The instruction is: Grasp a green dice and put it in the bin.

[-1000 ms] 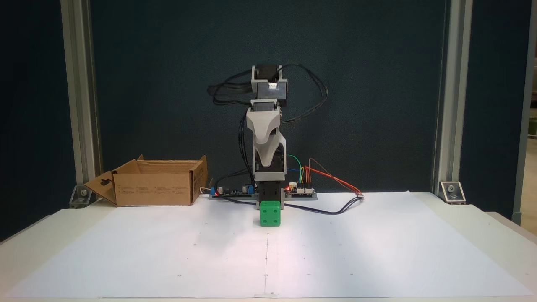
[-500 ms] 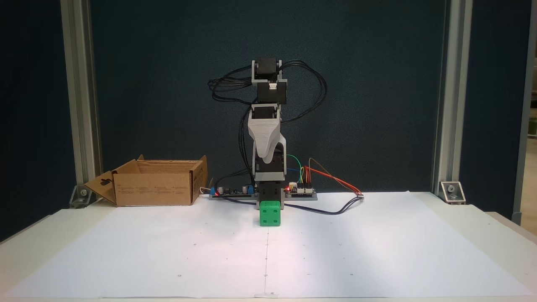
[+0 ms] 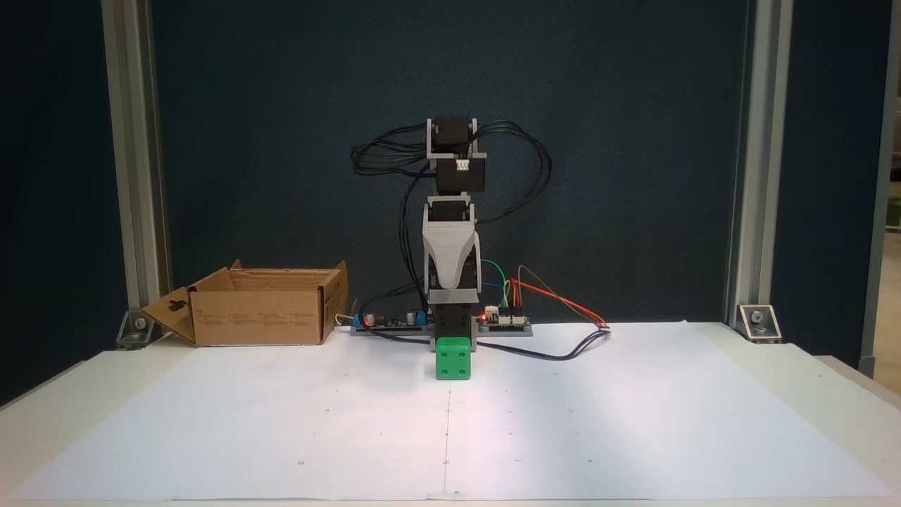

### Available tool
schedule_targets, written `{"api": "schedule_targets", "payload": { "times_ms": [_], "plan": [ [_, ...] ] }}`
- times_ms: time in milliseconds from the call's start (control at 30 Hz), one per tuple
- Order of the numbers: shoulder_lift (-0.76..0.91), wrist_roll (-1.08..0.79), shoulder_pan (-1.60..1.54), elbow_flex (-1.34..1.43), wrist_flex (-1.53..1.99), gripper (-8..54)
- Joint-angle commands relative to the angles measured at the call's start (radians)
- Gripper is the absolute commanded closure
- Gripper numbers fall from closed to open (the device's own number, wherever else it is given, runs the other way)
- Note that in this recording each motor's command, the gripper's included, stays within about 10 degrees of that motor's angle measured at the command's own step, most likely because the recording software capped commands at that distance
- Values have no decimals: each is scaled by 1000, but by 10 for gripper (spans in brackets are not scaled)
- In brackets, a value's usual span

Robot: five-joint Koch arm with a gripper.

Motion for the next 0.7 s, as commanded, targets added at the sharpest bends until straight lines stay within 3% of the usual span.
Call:
{"api": "schedule_targets", "payload": {
  "times_ms": [0, 667],
  "plan": [
    [92, 41, -25, 0, -43, -11],
    [41, 41, -38, 183, -196, -11]
  ]
}}
